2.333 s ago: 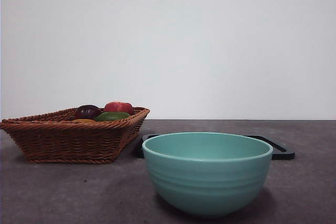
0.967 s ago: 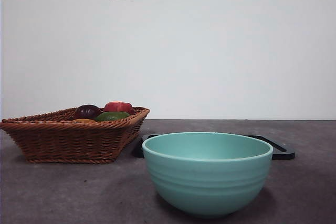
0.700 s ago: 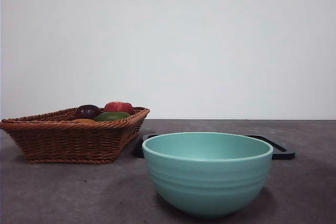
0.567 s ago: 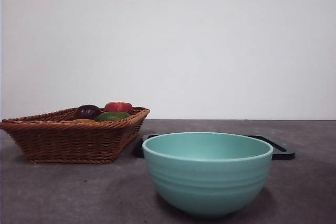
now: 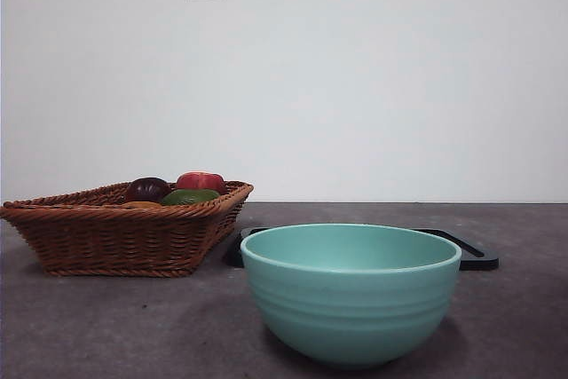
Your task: Pick up the wifruite, put it on the bowl, pick up the plate, put it on desk
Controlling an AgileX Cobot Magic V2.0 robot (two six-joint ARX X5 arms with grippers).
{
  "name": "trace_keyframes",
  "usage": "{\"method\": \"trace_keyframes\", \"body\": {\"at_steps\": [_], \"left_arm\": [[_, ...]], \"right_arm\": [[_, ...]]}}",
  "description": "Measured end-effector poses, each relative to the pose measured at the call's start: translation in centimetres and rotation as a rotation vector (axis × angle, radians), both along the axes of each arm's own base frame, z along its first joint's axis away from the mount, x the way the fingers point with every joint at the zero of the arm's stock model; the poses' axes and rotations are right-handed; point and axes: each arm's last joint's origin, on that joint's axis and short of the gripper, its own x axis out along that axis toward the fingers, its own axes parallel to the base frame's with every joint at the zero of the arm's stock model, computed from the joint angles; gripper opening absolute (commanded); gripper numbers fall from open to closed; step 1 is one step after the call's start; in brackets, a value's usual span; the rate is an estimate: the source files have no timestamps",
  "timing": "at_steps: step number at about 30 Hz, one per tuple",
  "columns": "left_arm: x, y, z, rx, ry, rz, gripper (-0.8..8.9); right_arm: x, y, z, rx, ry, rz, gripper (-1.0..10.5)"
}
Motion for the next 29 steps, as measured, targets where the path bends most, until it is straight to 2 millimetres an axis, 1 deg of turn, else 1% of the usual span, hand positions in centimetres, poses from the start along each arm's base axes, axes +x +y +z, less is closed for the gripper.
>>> {"method": "trace_keyframes", "body": {"at_steps": [5, 29], "left_arm": [[0.00, 0.00, 0.00, 0.000, 0.000, 0.000, 0.26], [0.00, 0.00, 0.00, 0.000, 0.000, 0.000, 0.26]], "right_arm": [[0.00, 0.23, -0.05, 0.003, 0.006, 0.080, 0.2], [0.02, 0.23, -0.02, 0.002, 0.001, 0.082, 0.2]]}}
